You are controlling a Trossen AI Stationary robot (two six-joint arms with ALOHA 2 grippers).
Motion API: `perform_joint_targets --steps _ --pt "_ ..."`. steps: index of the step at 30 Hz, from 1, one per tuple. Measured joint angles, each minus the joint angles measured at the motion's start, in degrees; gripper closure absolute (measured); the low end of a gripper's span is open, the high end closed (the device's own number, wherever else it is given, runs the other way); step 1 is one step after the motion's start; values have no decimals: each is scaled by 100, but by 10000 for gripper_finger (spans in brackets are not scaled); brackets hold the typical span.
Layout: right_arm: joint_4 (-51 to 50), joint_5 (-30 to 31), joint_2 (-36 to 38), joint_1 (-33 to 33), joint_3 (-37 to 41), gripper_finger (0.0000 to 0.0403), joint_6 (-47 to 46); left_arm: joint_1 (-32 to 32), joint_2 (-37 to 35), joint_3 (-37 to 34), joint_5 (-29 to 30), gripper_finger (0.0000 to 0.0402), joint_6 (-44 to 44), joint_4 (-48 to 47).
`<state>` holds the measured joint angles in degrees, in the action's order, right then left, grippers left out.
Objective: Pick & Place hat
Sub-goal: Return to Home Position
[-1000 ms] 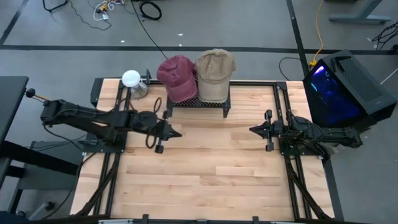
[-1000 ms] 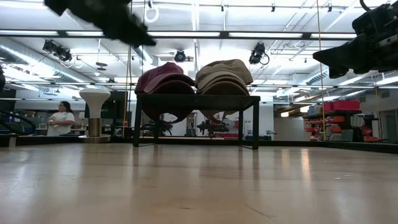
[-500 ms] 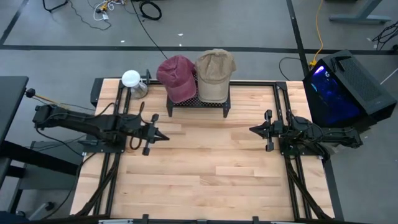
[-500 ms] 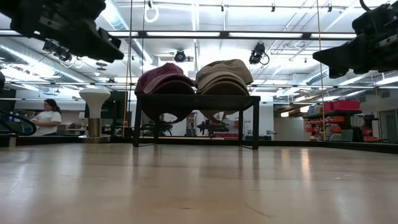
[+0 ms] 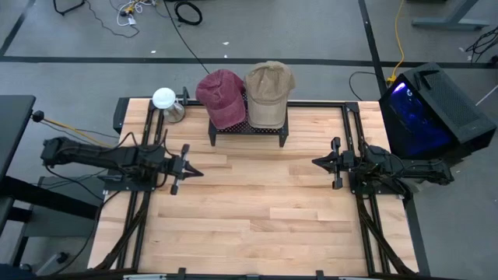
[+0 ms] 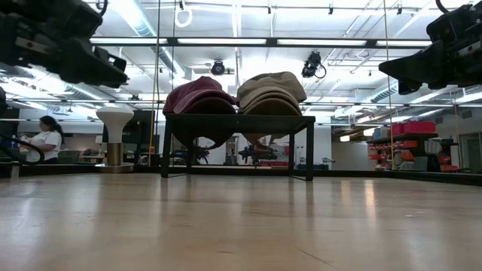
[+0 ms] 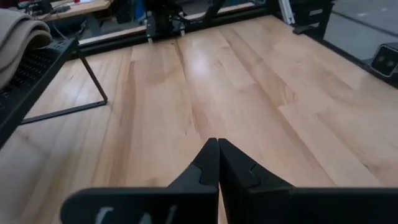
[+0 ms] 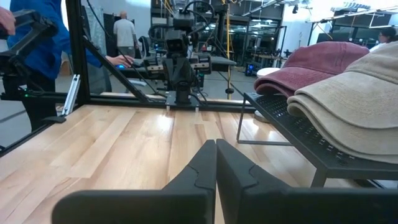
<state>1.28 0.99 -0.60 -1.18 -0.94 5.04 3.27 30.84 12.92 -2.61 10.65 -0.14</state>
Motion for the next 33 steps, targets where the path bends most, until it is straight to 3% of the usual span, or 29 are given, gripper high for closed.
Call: perform_joint_targets --steps 15,33 --pt "0 0 0 -1 1 392 0 0 -1428 -877 -262 401 -272 13" --pt "-2 0 0 -1 1 392 0 -162 -2728 -897 -348 401 -262 -23"
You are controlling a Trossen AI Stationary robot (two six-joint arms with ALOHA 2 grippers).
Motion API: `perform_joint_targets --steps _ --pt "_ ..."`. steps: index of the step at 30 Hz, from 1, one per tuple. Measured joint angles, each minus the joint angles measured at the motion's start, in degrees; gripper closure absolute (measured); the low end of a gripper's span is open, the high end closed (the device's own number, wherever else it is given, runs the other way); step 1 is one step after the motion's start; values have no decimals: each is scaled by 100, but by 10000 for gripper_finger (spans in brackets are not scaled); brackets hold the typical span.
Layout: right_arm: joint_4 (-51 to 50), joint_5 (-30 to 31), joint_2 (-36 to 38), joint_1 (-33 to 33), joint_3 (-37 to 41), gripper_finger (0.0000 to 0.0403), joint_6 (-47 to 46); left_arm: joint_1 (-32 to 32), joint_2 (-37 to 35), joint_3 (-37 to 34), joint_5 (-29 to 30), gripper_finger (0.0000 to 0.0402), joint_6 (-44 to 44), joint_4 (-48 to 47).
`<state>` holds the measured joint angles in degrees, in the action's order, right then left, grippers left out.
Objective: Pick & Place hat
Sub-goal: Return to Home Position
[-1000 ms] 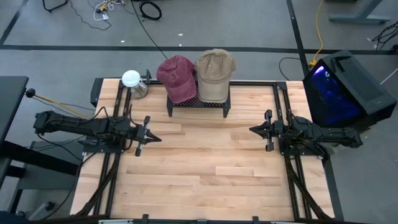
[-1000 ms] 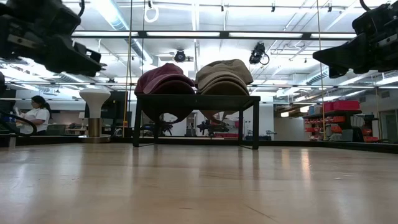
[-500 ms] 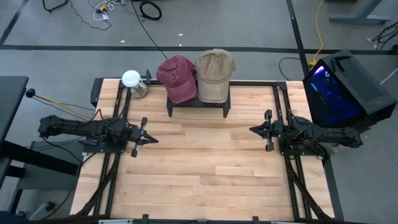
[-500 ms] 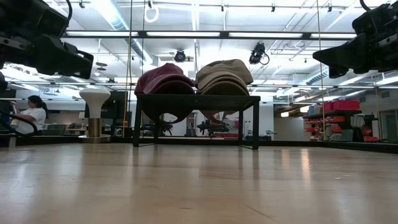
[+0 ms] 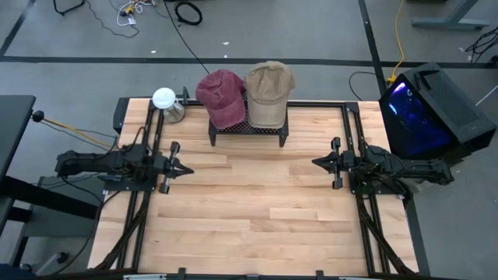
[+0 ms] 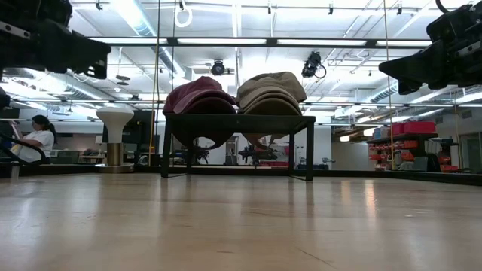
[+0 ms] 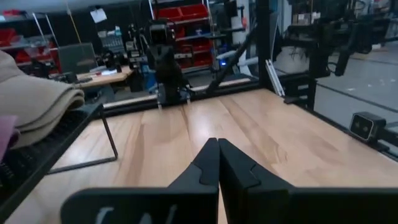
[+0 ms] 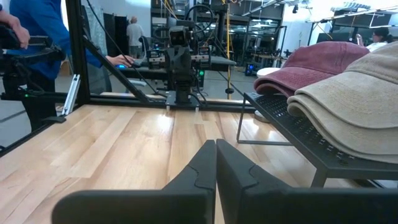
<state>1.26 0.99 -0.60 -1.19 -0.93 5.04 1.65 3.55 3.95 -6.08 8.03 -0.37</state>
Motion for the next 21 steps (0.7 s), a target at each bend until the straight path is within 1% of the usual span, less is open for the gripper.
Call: perform_joint_targets --steps 6,11,14,18,21 --pt "0 0 0 0 -2 392 0 0 -28 0 55 401 8 267" --pt "-2 0 0 0 0 392 0 0 -24 -5 144 401 11 294" --pt "-2 0 0 0 0 392 0 0 -26 -168 144 401 -56 415" --pt "-2 0 0 2 0 392 0 2 -27 -302 -42 401 -175 426" --pt "-2 0 -2 2 0 392 0 2 -38 -341 -51 401 -155 362"
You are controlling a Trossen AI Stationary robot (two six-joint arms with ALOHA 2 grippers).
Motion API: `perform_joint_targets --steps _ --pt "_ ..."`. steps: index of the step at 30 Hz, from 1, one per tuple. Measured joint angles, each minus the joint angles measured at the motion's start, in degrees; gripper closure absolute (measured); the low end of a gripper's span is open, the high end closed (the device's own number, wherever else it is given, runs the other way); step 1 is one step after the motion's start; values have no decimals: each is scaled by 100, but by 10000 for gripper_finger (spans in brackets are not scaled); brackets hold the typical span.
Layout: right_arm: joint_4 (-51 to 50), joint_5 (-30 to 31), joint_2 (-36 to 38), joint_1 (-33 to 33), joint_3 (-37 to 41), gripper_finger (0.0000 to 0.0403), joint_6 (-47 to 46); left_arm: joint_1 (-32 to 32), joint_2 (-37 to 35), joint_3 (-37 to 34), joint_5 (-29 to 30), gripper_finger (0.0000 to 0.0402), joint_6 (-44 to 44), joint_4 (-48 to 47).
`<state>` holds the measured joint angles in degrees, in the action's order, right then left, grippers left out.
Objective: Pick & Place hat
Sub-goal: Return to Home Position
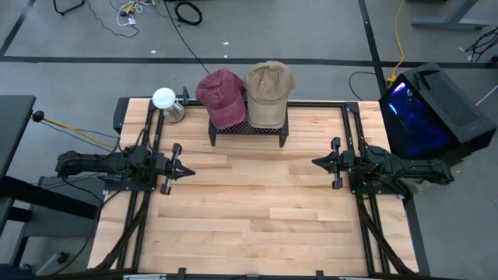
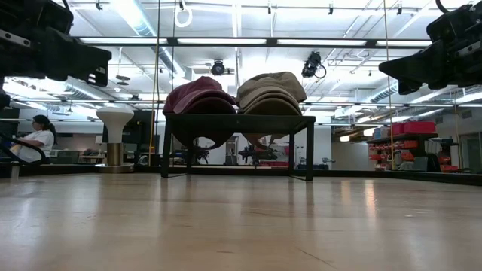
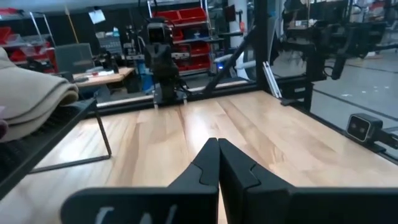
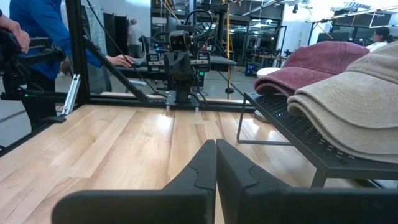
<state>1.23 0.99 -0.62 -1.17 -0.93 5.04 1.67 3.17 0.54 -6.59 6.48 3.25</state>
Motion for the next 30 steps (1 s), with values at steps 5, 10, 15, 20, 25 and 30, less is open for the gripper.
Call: perform_joint_targets --steps 5,10,15,20,25,30 --pt "0 0 0 -2 0 392 -1 0 -25 2 58 401 58 -79" --pt "0 0 0 -1 -1 392 0 0 -23 4 195 401 15 -135" --pt "0 0 0 -2 0 392 0 0 -21 -1 299 381 18 -93" --pt "0 0 0 -2 -2 392 0 0 -21 -9 300 363 17 -27" --pt "0 1 0 -1 0 392 0 0 -21 -9 302 359 17 -16" --pt "-1 1 0 -1 0 392 0 0 -21 -11 304 358 17 -3"
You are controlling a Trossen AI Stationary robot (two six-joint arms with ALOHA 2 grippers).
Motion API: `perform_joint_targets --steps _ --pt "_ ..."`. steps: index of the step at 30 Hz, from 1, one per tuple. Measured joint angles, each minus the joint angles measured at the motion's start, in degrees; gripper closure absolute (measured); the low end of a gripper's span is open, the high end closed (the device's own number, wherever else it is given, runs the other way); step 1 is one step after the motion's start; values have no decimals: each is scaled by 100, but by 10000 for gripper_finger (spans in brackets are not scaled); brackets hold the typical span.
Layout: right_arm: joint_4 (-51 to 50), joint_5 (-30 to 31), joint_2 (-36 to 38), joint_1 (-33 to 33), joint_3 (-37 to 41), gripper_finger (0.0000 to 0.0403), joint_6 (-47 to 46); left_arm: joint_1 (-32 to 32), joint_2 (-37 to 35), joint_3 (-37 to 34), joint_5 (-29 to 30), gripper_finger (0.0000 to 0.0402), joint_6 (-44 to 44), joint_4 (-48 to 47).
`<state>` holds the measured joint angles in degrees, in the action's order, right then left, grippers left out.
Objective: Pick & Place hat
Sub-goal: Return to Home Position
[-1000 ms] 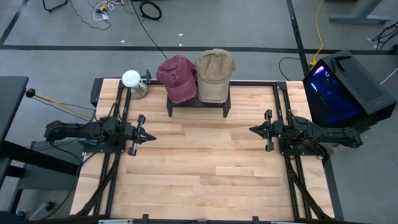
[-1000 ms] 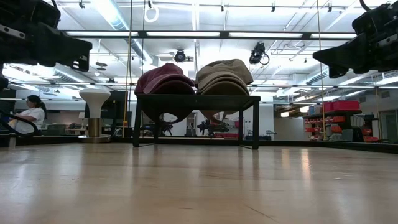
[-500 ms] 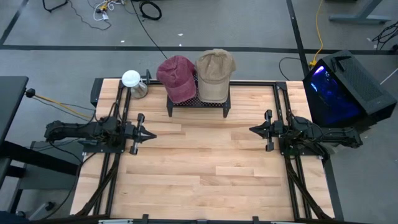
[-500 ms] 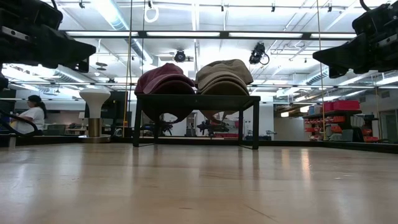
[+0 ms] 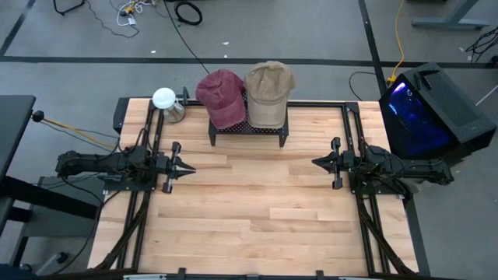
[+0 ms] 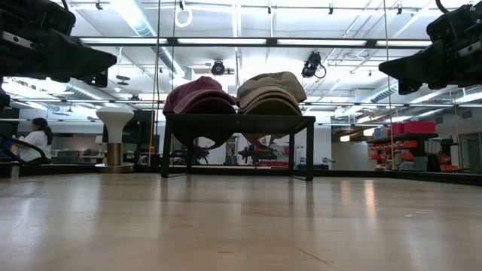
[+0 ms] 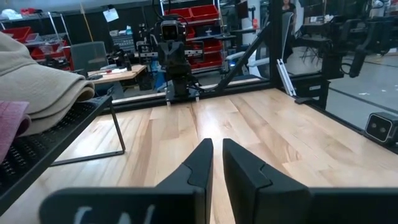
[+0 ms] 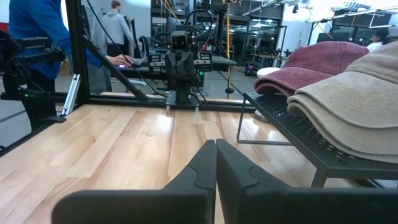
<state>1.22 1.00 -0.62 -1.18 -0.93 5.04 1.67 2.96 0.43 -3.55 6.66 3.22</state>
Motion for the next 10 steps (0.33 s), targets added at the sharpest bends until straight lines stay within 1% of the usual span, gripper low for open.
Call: perform_joint_targets --steps 10 --pt "0 -1 0 0 0 392 0 0 0 0 4 358 0 31"
